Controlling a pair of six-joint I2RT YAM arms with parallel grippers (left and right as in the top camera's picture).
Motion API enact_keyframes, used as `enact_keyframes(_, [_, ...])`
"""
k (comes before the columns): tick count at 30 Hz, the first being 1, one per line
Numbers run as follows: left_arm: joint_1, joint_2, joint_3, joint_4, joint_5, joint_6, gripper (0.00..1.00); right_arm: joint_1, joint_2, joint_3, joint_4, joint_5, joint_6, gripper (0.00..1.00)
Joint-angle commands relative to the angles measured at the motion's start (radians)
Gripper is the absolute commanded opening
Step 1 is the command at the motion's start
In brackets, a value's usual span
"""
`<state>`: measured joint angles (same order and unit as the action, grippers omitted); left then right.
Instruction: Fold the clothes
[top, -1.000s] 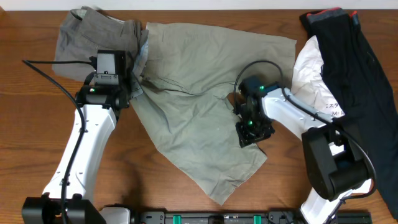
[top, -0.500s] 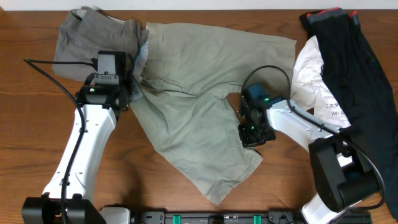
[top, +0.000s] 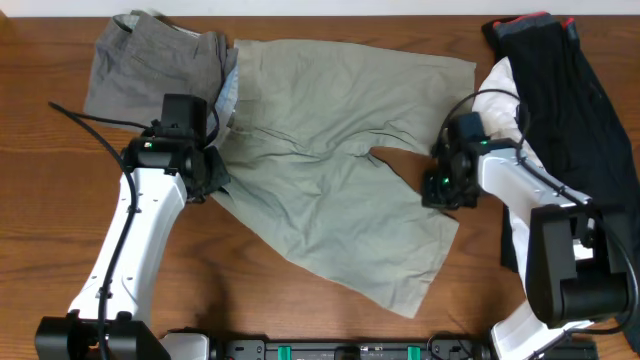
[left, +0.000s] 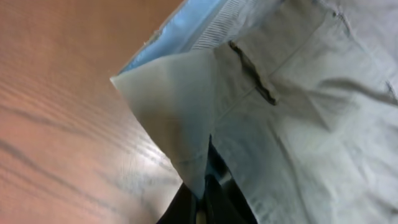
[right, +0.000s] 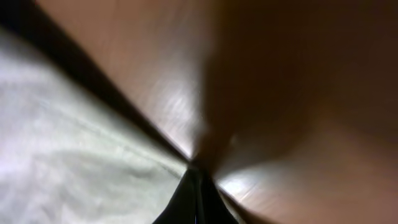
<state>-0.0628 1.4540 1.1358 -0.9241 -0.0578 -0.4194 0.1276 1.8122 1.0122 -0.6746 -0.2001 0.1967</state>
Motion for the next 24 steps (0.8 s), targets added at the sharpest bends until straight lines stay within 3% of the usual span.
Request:
enact_keyframes(1, [-0.002,-0.001,0.009,-0.036,0.079,-0.016,0.06,-0.043,0.049,0.028,0.044,0.115,-0.034,0.01])
enact_keyframes(10, [-0.004,-0.001,-0.019,-0.112,0.129,-0.054,0.06,-0.062,0.082,0.165,0.080,0.104,-0.057,0.01])
enact_keyframes(16, [-0.004,-0.001,-0.024,-0.080,0.114,-0.053,0.06,-0.058,0.075,0.337,-0.166,-0.033,-0.109,0.02])
enact_keyframes(21, [-0.004,-0.001,-0.024,-0.026,0.114,-0.053,0.06,-0.024,0.015,0.446,-0.397,-0.070,-0.181,0.26])
enact_keyframes(24, [-0.004,-0.001,-0.024,-0.009,0.106,-0.054,0.06,0.027,-0.051,0.446,-0.489,-0.061,-0.163,0.32])
